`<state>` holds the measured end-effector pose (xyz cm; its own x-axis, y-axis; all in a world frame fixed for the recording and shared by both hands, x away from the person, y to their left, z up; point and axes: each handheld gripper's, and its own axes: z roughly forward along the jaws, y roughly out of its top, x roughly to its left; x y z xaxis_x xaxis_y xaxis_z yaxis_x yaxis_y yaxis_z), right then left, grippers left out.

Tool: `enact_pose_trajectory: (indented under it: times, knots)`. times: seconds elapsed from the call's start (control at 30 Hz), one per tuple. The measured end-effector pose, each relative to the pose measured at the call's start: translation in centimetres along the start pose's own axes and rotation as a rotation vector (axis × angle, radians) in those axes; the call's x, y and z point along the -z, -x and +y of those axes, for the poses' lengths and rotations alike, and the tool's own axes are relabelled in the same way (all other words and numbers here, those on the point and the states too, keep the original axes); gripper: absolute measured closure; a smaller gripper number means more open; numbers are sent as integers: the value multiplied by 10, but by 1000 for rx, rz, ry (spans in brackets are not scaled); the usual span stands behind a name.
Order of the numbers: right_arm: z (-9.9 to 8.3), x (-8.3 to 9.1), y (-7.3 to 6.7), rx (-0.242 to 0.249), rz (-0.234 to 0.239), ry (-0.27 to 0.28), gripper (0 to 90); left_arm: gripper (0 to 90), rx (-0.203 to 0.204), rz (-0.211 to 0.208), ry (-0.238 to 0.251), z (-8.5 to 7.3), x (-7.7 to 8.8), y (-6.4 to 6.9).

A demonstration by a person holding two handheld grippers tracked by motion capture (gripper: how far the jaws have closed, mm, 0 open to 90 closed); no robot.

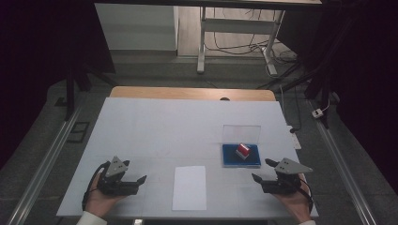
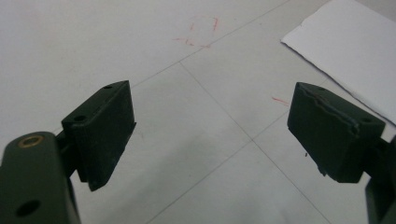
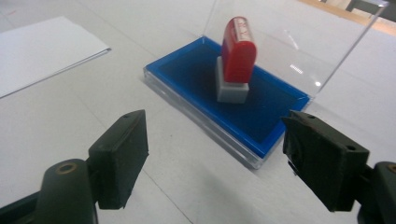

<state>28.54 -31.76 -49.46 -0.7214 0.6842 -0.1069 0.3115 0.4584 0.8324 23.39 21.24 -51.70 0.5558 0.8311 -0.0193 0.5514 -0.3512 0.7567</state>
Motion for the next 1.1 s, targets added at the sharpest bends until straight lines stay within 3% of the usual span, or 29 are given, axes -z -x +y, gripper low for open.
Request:
enact_pose_trajectory:
  times: [0.43, 1.1]
  knots:
    - [-4, -2, 1, -9, 28, -13, 255, 154, 8, -5, -1, 0, -1, -3]
    - [-1, 0, 1, -19, 27, -9, 262, 161, 11, -4, -6, 1, -2, -3]
